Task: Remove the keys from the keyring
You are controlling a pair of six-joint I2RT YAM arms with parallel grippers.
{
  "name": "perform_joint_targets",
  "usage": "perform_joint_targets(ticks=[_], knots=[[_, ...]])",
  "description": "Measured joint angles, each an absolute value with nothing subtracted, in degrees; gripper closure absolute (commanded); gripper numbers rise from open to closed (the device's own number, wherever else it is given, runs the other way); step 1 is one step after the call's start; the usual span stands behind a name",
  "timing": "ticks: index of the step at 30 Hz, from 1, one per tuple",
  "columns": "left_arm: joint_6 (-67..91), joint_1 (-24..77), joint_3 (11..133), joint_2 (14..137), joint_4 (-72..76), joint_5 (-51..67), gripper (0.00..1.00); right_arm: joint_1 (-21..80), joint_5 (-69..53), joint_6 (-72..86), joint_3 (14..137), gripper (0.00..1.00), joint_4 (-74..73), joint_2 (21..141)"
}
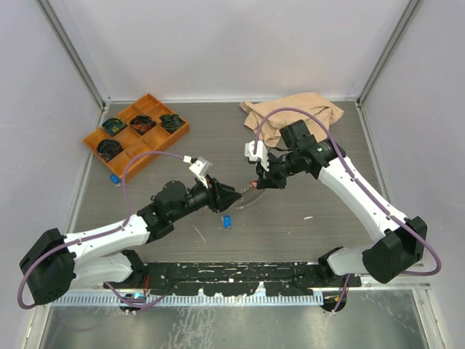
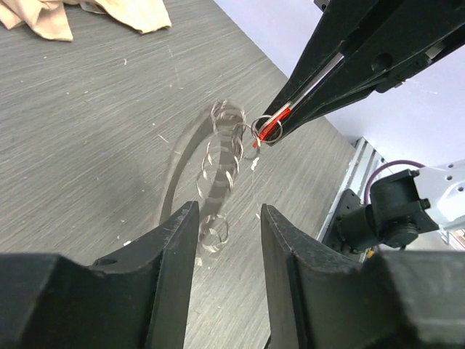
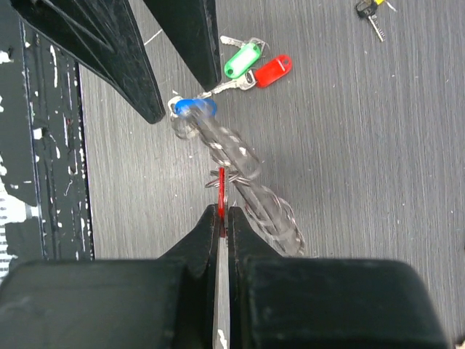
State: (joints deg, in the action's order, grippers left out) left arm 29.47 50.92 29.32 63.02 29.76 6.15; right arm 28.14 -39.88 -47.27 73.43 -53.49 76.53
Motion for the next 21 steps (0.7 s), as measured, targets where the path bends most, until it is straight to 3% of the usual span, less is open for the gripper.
perform_joint_targets(ticks=[4, 9, 21], knots=[[29.08, 50.92, 29.26, 61.12, 28.62, 7.79, 0.54, 28.14, -38.50, -48.29, 74.13, 0.99, -56.42, 76.03], [26.09, 50.92, 27.86, 55.90, 28.38, 9.65, 0.41, 28.14, -36.91, -51.70, 75.35, 0.99, -61.45, 74.87], [18.31, 50.92, 28.95, 53.49, 30.59, 17.30, 0.36, 28.18, -36.56, -57.93, 80.27, 0.99, -70.32, 74.63]])
